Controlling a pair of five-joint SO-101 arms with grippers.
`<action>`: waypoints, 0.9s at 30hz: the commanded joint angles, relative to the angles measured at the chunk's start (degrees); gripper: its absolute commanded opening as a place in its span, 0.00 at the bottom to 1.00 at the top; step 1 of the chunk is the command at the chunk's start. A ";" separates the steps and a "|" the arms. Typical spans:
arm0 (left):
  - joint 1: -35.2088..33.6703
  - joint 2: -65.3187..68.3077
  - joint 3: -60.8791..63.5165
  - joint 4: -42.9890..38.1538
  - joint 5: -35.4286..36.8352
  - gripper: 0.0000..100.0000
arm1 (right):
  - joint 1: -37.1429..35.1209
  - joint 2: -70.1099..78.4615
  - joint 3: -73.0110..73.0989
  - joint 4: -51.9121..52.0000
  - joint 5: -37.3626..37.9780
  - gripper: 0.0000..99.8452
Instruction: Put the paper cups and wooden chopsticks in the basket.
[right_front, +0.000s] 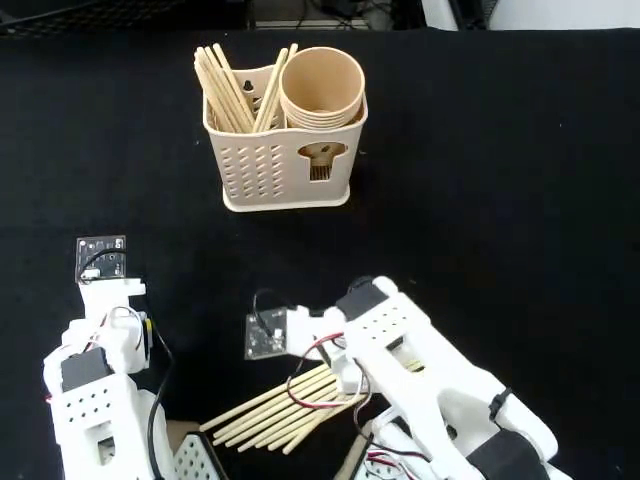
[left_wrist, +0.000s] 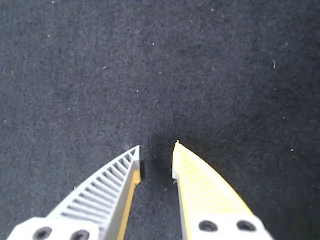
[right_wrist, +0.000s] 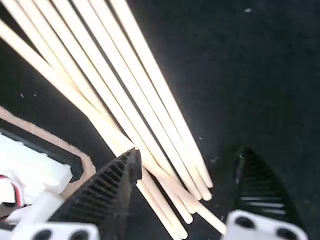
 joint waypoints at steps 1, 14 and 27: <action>0.84 -0.62 -0.22 -0.97 0.26 0.12 | -2.73 -1.19 2.95 -3.52 1.14 0.31; 0.84 -0.62 -0.22 -0.97 0.26 0.12 | -5.36 -1.10 5.49 -9.23 1.05 0.30; 0.84 -0.62 -0.22 -0.88 0.26 0.12 | -3.16 12.79 -6.37 -8.97 -4.04 0.06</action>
